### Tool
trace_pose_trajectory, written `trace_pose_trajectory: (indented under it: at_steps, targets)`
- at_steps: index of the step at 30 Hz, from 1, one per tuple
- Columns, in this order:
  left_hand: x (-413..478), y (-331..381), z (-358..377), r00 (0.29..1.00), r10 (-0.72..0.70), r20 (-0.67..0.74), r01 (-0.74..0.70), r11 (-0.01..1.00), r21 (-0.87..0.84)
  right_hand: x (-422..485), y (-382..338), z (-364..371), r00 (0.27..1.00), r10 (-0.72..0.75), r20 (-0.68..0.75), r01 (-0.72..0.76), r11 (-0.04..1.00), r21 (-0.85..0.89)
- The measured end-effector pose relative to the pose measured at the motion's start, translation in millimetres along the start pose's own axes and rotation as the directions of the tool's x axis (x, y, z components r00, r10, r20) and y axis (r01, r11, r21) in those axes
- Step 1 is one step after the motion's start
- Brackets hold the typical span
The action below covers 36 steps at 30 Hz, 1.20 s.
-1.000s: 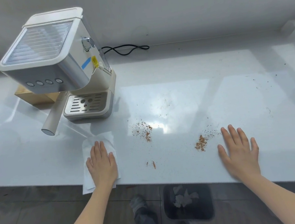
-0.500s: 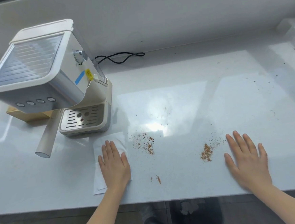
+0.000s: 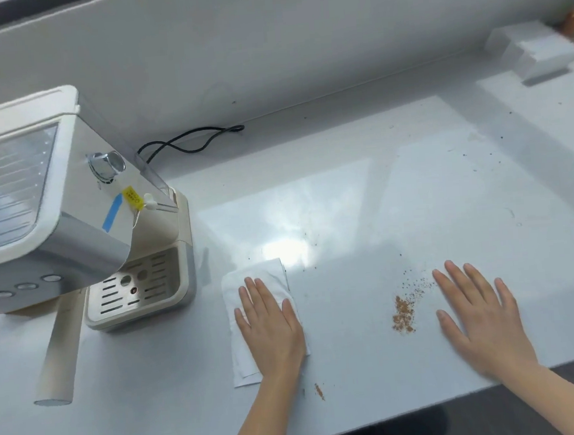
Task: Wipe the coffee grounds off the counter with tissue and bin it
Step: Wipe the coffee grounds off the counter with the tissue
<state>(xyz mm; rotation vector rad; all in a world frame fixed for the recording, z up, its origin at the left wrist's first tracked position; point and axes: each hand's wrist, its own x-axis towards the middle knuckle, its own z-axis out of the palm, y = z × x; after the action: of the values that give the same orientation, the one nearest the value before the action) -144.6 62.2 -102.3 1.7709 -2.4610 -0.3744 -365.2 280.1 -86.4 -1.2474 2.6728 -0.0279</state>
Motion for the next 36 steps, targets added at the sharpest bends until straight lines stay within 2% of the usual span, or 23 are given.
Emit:
trace_pose_trajectory:
  at_steps: [4, 19, 24, 28, 33, 36]
  targets:
    - [2, 11, -2, 1.000, -0.009, 0.006, 0.009, 1.000, 0.001, -1, -1, -2, 1.000, 0.013, 0.016, -0.013, 1.000, -0.004]
    - [38, 38, -8, 0.982, -0.184, 0.042, 0.187, 0.979, -0.080, -1, -5, -11, 0.997, 0.047, 0.056, -0.048, 0.998, 0.034]
    - [55, 37, -3, 0.998, -0.034, 0.055, 0.035, 0.999, -0.026, 0, -4, -9, 0.997, 0.046, 0.055, -0.049, 0.998, 0.048]
    - [68, 40, 0, 0.985, 0.153, 0.077, -0.150, 0.988, -0.040, 0, -2, -7, 0.998, 0.044, 0.048, -0.047, 0.997, 0.056]
    - [86, 44, 3, 0.896, 0.416, 0.152, -0.415, 0.909, -0.040, 1, 0, -3, 0.999, 0.034, 0.033, -0.036, 0.998, 0.048]
    - [96, 44, 3, 0.805, 0.559, 0.199, -0.560, 0.827, -0.056, 1, 0, -1, 0.999, 0.028, 0.019, -0.029, 0.999, 0.043]
